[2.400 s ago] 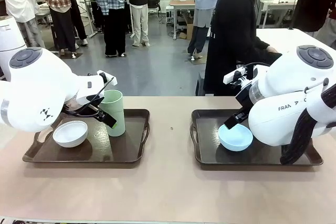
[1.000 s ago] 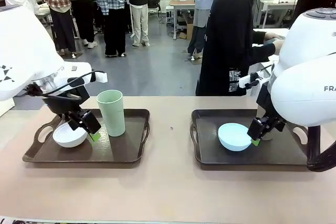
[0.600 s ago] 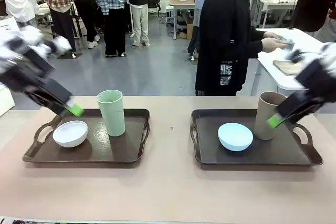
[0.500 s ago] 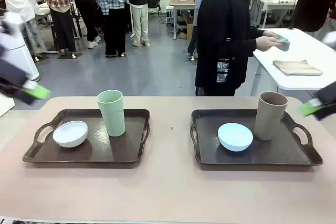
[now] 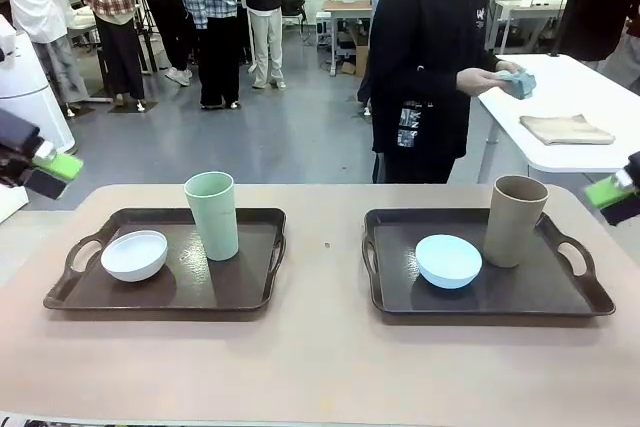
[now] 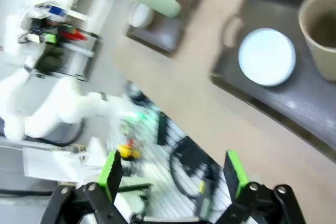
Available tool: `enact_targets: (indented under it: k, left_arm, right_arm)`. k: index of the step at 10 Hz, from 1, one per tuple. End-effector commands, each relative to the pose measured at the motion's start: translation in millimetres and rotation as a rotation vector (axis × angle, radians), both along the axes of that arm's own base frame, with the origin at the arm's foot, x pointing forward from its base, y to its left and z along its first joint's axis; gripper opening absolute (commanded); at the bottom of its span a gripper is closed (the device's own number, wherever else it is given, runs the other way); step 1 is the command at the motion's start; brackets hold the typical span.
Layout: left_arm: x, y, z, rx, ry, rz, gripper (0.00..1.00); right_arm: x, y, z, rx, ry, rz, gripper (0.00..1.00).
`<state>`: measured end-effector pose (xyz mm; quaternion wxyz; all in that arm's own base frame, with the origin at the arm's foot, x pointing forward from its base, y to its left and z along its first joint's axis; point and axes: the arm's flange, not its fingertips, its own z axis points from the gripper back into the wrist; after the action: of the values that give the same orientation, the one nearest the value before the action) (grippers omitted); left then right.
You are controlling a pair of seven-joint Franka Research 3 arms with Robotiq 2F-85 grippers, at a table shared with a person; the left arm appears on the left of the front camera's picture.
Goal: Set up a tray with a mat and arrange the tableware.
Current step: Pick up the Picnic Bowl and Reusable plastic cup from the Handle tray in front of the human's position and hold them in the air.
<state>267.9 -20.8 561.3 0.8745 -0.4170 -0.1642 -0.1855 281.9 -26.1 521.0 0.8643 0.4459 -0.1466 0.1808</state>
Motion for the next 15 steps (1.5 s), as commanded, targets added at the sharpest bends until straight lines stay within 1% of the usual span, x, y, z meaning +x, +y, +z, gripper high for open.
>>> enact_targets:
  k: [1,2,3,4,5,6,13,14,15]
  left_arm:
    - [38.8,-11.1,-26.5,-0.282,0.127,-0.013,1.0]
    - [70.1,-20.4,-49.4,-0.334,0.234,-0.052,1.0]
    - [91.9,-28.6,-72.2,-0.365,0.332,-0.051,1.0]
    - [94.6,-38.1,-94.2,-0.4,0.38,-0.03,1.0]
    - [90.6,-47.7,-94.9,-0.345,0.355,0.014,1.0]
    - [75.4,-31.7,-87.7,-0.399,0.325,-0.026,1.0]
    - [75.8,-29.7,-85.4,-0.393,0.331,-0.02,1.0]
    - [75.1,-20.7,-87.0,-0.445,0.333,-0.025,1.0]
    - [72.6,-10.0,-90.0,-0.511,0.337,0.014,1.0]
  right_arm:
    - [34.8,-14.5,-23.9,0.472,0.165,0.017,1.0]
    - [53.4,-27.3,-42.8,0.567,0.218,-0.057,1.0]
    - [65.0,-33.6,-62.0,0.572,0.333,-0.147,1.0]
    - [66.2,-33.7,-78.0,0.547,0.388,-0.167,1.0]
    - [64.2,-27.6,-83.8,0.376,0.402,-0.202,1.0]
    - [51.4,-36.1,-72.6,0.54,0.295,-0.122,1.0]
    - [51.4,-36.1,-72.6,0.54,0.295,-0.122,1.0]
    - [51.4,-36.1,-72.6,0.54,0.295,-0.122,1.0]
    - [51.4,-36.1,-72.6,0.54,0.295,-0.122,1.0]
